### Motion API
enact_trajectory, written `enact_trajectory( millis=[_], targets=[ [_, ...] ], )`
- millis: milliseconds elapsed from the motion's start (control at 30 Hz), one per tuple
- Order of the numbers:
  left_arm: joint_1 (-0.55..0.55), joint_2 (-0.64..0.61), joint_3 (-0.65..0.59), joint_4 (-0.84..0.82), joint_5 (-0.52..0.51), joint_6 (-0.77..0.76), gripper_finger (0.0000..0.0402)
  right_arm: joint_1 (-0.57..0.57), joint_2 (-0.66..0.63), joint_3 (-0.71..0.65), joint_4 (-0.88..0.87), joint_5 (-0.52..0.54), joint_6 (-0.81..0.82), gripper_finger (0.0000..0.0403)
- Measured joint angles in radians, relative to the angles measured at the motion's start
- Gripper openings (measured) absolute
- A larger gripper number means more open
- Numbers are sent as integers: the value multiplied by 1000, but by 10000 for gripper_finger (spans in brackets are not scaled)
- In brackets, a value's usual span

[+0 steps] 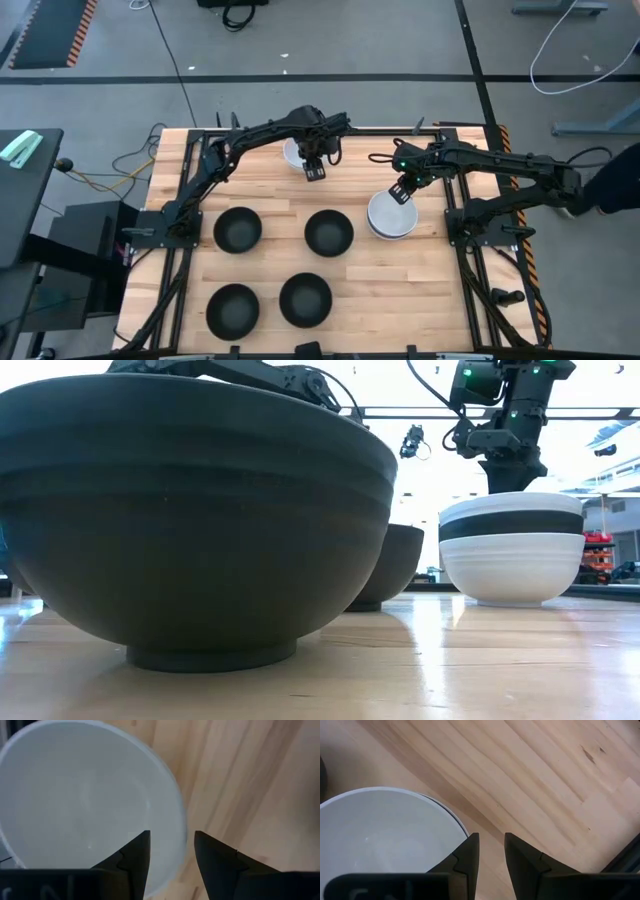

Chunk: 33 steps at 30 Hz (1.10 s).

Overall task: Nest bowls inside each other
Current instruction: Stack the stacked white bowls on top of the black bowl

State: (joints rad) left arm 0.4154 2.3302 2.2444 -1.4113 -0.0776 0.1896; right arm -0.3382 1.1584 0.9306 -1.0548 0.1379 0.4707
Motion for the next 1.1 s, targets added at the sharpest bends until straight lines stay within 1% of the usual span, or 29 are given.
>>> enact_trajectory(
  millis=[800, 1100],
  targets=[
    [11, 46, 0, 39, 12, -3, 163, 0, 0, 0, 4, 0, 0, 100],
    [20, 92, 0, 48, 30, 4, 163, 0, 0, 0, 4, 0, -1, 100]
  ],
)
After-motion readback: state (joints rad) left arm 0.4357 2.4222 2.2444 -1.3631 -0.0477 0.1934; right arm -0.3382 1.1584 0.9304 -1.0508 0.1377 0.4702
